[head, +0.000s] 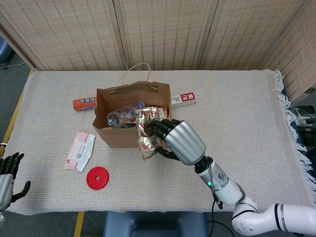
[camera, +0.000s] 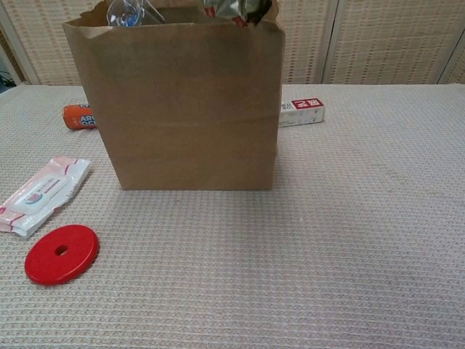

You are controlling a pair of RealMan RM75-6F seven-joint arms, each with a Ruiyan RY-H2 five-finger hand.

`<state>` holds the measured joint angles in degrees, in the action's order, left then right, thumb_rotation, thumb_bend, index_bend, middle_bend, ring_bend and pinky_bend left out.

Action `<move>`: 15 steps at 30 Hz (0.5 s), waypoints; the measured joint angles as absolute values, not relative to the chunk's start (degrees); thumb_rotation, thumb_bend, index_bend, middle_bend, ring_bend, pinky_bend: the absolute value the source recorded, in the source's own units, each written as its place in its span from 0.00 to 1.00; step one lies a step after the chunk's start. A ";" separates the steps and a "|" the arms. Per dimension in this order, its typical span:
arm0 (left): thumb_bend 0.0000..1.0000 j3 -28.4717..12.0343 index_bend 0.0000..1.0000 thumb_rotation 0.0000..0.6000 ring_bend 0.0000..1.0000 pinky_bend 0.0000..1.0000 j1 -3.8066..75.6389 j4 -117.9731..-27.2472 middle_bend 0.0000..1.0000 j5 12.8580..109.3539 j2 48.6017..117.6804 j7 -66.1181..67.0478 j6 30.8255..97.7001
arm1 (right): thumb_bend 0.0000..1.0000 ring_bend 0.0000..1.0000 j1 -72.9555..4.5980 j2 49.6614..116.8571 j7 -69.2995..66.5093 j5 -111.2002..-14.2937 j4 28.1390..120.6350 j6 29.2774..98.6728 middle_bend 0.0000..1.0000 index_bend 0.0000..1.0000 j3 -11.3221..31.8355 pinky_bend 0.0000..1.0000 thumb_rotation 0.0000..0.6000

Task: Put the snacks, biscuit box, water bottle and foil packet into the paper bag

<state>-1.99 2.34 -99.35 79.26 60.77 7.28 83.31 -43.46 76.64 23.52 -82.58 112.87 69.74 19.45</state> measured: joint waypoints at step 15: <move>0.38 -1.84 0.00 1.00 0.00 0.00 2.32 -99.21 0.00 79.48 60.34 5.87 83.02 | 0.52 0.61 -51.60 87.96 37.83 -68.23 97.87 70.65 0.60 0.79 25.03 0.66 1.00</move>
<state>-1.84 2.32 -99.21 79.48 60.34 5.87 83.02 -51.60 87.96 37.83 -68.23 97.87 70.65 25.03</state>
